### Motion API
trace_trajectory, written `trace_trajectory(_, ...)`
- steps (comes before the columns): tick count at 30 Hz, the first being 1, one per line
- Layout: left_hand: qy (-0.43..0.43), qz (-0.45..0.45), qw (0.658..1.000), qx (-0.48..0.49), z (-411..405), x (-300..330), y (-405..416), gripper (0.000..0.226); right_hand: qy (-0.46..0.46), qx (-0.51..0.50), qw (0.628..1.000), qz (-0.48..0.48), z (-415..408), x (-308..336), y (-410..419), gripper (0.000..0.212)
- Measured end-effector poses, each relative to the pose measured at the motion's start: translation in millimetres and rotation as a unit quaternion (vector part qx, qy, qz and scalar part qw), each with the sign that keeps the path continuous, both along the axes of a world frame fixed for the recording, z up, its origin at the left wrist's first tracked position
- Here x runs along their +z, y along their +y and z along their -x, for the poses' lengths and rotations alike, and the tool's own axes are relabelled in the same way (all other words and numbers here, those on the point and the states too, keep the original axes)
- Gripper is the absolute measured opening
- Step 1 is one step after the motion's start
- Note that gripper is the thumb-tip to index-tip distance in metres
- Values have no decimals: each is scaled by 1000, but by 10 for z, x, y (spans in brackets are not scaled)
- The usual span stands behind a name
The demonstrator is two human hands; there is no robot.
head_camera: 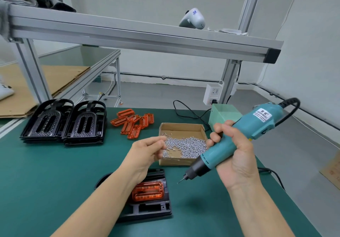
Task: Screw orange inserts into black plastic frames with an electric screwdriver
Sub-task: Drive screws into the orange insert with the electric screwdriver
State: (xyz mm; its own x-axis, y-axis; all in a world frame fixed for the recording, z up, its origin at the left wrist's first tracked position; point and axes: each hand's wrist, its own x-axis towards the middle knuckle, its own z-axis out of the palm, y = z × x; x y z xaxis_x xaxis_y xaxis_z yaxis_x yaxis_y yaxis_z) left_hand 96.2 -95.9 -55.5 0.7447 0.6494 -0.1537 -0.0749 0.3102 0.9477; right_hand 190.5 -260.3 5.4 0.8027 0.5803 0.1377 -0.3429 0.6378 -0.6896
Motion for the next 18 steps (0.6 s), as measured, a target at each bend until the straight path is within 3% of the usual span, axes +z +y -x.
trace_trajectory(6,-79,158,984,11,389,-10,-111,15,-23,-33,999,-2,136,33,86,18)
trace_trajectory(14,-117,233,965,11,631,12,-322,21,-34,-45,995,-82,289,179,109,15)
trace_trajectory(18,-143,272,951,-15,672,55,-466,12,-34,-45,993,-106,367,234,138,13)
